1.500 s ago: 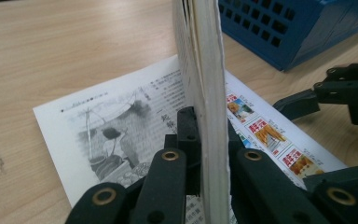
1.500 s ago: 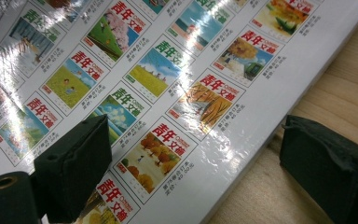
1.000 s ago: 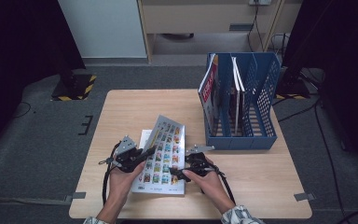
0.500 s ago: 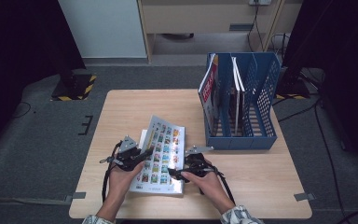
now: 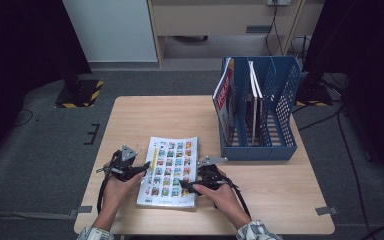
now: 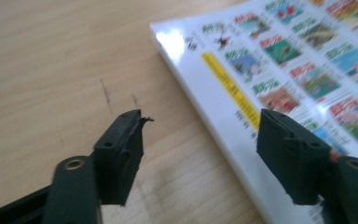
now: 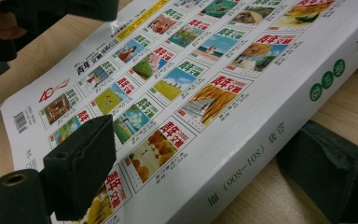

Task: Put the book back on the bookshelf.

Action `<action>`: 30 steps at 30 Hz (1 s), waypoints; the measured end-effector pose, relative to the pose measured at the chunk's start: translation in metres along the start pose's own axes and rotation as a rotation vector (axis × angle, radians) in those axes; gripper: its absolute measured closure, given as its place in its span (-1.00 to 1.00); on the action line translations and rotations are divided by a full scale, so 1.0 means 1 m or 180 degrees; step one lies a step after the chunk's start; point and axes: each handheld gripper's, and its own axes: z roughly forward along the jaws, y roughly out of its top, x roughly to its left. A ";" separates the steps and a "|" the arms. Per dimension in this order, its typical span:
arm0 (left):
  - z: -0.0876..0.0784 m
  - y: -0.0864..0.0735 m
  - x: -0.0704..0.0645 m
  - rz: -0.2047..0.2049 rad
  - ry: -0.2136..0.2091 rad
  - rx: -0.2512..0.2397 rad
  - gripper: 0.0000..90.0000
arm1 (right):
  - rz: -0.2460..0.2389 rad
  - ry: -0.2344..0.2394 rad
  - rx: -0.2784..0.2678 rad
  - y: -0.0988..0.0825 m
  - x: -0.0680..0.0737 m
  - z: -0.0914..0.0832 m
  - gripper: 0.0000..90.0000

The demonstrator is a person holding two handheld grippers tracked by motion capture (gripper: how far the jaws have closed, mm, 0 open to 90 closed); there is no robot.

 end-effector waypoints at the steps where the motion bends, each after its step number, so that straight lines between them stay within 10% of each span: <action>1: 0.004 -0.005 0.005 -0.0125 -0.0100 0.0019 -0.43 | 0.0001 0.0000 0.0000 0.000 0.000 0.000 -0.74; 8: 0.008 -0.009 0.011 -0.0431 -0.0484 0.0015 -0.46 | -0.0003 -0.0043 -0.0030 0.000 -0.001 -0.001 -0.66; 17: 0.012 -0.008 -0.004 -0.0272 -0.0647 0.0090 -0.54 | -0.0009 -0.0104 -0.0016 0.000 0.001 0.000 -0.64; 30: 0.015 -0.013 0.000 -0.0423 -0.0862 0.0056 -0.43 | 0.0078 -0.0121 -0.0042 0.008 -0.009 0.004 -0.64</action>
